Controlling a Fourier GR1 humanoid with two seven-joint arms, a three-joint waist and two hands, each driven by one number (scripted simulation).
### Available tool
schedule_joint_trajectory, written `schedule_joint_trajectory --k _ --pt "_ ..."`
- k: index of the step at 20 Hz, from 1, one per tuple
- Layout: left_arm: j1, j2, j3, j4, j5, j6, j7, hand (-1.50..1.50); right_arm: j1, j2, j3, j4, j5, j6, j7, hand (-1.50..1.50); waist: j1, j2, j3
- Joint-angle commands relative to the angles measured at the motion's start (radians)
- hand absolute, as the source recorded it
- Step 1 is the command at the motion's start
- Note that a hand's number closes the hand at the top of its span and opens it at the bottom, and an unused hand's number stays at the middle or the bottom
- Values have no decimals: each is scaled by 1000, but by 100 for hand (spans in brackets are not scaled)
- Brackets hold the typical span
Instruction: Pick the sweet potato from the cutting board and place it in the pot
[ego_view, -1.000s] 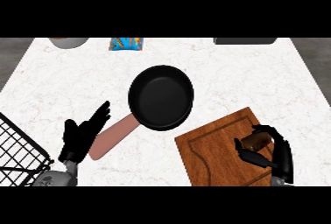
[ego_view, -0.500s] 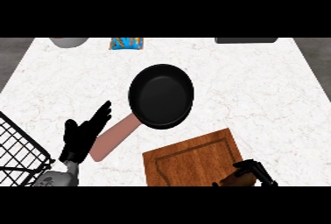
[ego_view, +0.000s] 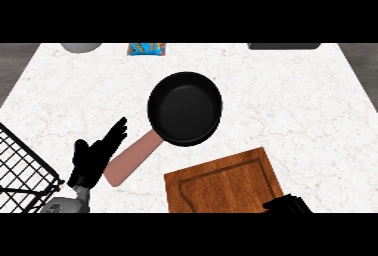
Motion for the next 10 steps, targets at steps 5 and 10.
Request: schedule_joint_trajectory --k 5,10 --pt "8 -4 4 2 -9 -6 -10 0 -187 6 132 -238 438 206 530 150 11 3 -1" --pt "-19 11 4 -95 9 -19 81 0 -524 6 130 -185 517 394 819 150 36 4 0"
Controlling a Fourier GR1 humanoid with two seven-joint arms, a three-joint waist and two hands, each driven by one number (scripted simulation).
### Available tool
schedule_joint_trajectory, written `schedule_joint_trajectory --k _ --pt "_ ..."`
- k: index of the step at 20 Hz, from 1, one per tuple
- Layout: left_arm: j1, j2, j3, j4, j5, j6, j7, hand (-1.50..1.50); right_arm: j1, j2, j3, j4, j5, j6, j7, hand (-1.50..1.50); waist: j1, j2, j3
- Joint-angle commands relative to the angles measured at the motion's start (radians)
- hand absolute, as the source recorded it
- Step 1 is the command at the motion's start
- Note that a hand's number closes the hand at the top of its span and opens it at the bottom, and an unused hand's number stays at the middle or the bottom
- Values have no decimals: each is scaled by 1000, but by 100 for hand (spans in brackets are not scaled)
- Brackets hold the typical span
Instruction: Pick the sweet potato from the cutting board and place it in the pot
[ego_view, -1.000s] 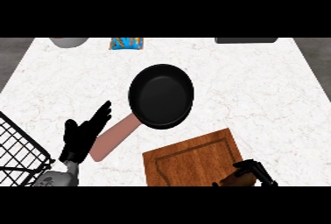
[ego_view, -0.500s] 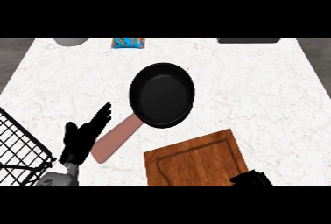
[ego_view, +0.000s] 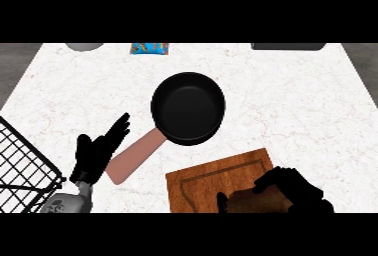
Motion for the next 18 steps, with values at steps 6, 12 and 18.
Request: schedule_joint_trajectory --k 6,12,18 --pt "-24 10 11 12 9 -36 -2 0 -614 1 -27 207 -3 333 476 150 24 3 1" --pt "19 -14 -19 -3 -9 -30 -9 0 -929 1 -119 511 -168 420 556 150 30 2 2" --pt "-35 -2 9 32 -2 -41 -7 0 -1109 1 -116 845 -106 511 590 150 34 5 1"
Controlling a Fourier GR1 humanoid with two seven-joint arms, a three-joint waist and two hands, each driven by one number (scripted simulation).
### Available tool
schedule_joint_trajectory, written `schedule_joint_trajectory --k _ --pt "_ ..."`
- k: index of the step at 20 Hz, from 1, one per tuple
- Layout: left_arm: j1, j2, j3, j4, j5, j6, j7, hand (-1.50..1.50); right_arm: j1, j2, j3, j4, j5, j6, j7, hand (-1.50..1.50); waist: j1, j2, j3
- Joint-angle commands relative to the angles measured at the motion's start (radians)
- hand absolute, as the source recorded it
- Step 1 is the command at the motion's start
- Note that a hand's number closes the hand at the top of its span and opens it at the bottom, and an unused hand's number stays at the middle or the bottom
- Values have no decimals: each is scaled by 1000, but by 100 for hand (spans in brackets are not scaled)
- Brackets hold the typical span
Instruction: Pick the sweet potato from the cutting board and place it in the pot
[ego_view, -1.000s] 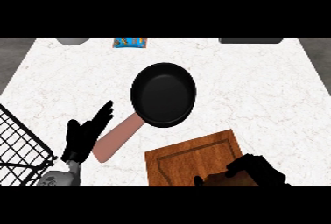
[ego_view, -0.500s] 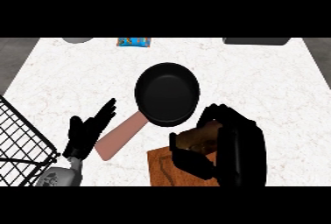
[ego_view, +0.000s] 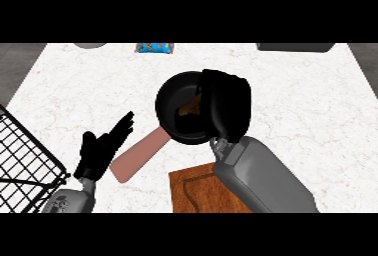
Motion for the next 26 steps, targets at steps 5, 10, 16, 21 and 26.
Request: schedule_joint_trajectory --k 5,10,16,21,26 --pt "12 10 3 -22 3 -15 9 0 -194 2 -39 411 -72 137 58 150 14 2 1" --pt "-37 0 10 11 14 -27 16 0 -192 2 -113 532 -286 125 172 150 26 7 1" --pt "-51 13 23 58 1 -43 -23 0 -347 2 -25 702 -468 -29 112 -150 27 7 1" --pt "-16 -36 -29 5 -32 7 4 0 -348 2 -65 570 -406 -363 11 -150 39 4 3" --pt "-34 -26 7 64 -25 7 -28 0 -345 2 -116 503 -363 -685 -32 -150 13 6 2"
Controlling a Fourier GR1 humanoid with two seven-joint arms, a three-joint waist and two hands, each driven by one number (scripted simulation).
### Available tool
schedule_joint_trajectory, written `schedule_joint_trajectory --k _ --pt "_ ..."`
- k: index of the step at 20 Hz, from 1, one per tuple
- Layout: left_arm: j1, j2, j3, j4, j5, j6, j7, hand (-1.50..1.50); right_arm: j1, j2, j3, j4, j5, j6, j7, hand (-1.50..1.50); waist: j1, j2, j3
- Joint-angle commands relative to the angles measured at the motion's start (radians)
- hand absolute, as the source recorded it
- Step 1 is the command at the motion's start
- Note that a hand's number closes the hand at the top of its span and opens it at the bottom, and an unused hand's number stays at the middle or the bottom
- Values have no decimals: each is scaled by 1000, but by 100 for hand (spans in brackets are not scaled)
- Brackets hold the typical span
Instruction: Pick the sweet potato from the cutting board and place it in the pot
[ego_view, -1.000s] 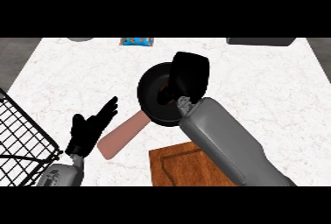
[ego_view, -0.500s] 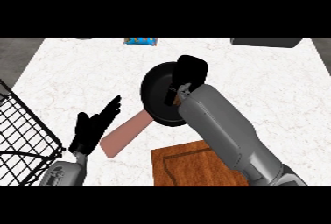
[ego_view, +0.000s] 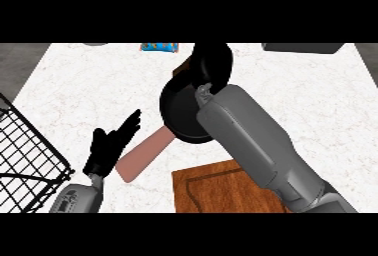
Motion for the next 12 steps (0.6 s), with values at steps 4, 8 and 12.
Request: schedule_joint_trajectory --k 4,8,12 --pt "18 12 21 21 -2 3 -27 0 -29 -7 -114 -32 117 -383 37 -150 -50 -10 -1" --pt "40 41 59 -21 42 -21 9 0 92 4 -96 -140 182 -503 30 -150 -67 -18 0" --pt "39 53 69 -24 31 -16 8 0 216 -11 -97 -352 211 -492 9 -150 -85 -21 0"
